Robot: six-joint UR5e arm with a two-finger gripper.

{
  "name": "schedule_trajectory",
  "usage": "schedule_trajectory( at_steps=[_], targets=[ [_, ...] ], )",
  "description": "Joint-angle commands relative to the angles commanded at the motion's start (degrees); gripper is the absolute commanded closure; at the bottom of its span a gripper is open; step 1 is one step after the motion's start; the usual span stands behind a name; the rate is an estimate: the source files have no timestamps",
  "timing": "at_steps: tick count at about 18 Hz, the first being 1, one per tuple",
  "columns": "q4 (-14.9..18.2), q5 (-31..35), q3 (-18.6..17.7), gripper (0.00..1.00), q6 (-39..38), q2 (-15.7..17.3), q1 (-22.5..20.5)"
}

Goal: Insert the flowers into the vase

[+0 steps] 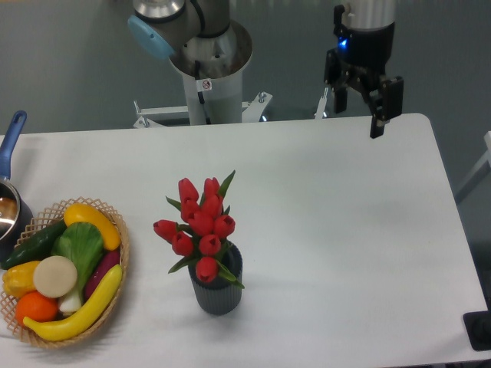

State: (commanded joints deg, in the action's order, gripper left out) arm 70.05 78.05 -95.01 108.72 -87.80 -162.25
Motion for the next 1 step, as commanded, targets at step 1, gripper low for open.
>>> schedule_trajectory(
  at_steps=[1],
  targets=[
    [-0.1,-0.1,-0.2,0.00,0.0,0.0,0.0]
  ],
)
